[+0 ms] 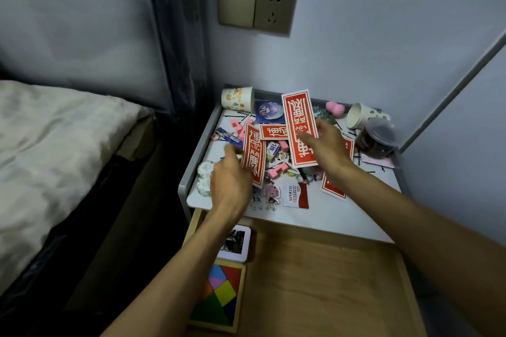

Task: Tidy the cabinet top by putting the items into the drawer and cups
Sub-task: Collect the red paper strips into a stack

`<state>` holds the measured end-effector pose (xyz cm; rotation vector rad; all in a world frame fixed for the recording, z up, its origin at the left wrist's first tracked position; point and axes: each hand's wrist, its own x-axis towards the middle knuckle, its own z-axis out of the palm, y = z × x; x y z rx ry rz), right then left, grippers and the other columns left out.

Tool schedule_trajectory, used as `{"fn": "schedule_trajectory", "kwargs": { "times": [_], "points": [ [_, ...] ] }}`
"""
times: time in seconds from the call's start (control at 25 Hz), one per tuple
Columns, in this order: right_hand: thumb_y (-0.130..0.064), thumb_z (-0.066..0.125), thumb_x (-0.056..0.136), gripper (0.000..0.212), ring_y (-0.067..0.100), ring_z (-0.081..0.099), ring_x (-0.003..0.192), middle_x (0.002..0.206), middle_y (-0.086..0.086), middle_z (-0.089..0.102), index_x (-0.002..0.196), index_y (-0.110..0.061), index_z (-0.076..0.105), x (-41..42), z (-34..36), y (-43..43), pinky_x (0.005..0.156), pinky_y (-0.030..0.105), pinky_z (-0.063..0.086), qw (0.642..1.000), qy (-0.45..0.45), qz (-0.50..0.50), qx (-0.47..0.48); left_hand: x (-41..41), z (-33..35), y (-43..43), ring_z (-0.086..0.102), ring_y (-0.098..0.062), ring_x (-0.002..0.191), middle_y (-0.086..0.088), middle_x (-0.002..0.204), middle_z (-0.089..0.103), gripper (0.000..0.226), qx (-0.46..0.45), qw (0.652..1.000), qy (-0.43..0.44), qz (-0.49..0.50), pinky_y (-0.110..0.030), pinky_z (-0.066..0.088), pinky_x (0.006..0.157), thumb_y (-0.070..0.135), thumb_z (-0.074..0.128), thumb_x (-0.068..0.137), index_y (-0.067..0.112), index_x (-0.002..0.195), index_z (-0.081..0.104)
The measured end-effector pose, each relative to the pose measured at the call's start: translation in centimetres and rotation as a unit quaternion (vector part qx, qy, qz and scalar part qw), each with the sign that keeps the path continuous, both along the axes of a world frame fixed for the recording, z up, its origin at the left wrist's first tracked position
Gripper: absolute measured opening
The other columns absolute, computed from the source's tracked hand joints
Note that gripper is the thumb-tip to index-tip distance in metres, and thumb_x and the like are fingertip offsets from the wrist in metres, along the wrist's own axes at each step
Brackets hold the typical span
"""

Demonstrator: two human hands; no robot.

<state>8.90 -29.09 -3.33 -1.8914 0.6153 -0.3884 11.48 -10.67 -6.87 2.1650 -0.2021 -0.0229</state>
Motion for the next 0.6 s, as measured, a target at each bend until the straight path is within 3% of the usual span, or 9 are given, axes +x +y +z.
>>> {"fn": "schedule_trajectory", "kwargs": {
  "times": [0.12, 0.24, 0.32, 0.4, 0.6],
  "points": [
    [-0.031, 0.059, 0.095, 0.024, 0.002, 0.07, 0.079, 0.103, -0.008, 0.069, 0.117, -0.022, 0.054, -2.0, 1.3, 0.9, 0.062, 0.018, 0.054, 0.999, -0.02, 0.028, 0.014, 0.8, 1.8, 1.0, 0.068, -0.02, 0.09, -0.009, 0.114, 0.066, 0.043, -0.118, 0.989, 0.083, 0.043, -0.037, 0.059, 0.069, 0.008, 0.057, 0.094, 0.016, 0.133, 0.041],
    [-0.032, 0.058, 0.095, 0.022, -0.004, 0.069, 0.072, 0.098, -0.012, 0.067, 0.115, -0.025, 0.053, -4.0, 1.8, 1.4, 0.052, 0.011, 0.049, 0.998, -0.001, 0.057, 0.022, 1.7, 2.9, 2.6, 0.066, -0.018, 0.091, -0.008, 0.11, 0.067, 0.033, -0.203, 0.968, 0.113, 0.1, -0.029, 0.054, 0.068, 0.011, 0.054, 0.097, 0.013, 0.13, 0.054],
    [-0.031, 0.057, 0.096, 0.025, 0.001, 0.07, 0.077, 0.103, -0.009, 0.068, 0.119, -0.024, 0.052, -4.7, 1.9, 1.8, 0.056, 0.015, 0.051, 0.996, 0.028, 0.069, 0.051, 1.9, 3.3, 3.8, 0.067, -0.018, 0.09, -0.009, 0.107, 0.07, 0.025, -0.257, 0.95, 0.122, 0.129, -0.031, 0.055, 0.07, 0.013, 0.053, 0.098, 0.012, 0.122, 0.061],
    [-0.028, 0.057, 0.097, 0.027, 0.009, 0.072, 0.083, 0.105, -0.005, 0.07, 0.123, -0.022, 0.052, -4.9, 2.3, 2.0, 0.064, 0.022, 0.054, 0.99, 0.065, 0.094, 0.078, 2.0, 3.6, 4.8, 0.069, -0.023, 0.092, -0.01, 0.103, 0.071, 0.022, -0.307, 0.932, 0.143, 0.133, -0.042, 0.057, 0.082, 0.015, 0.051, 0.099, 0.012, 0.117, 0.063],
    [-0.022, 0.07, 0.086, 0.025, 0.016, 0.074, 0.081, 0.093, 0.004, 0.076, 0.109, -0.015, 0.068, -4.5, 4.3, 2.5, 0.067, 0.024, 0.058, 0.964, 0.129, 0.221, 0.072, 1.1, 4.9, 5.8, 0.07, -0.031, 0.095, -0.014, 0.096, 0.072, 0.013, -0.314, 0.934, 0.17, -0.004, -0.046, 0.055, 0.09, 0.013, 0.053, 0.099, 0.01, 0.101, 0.066]
  ]
}}
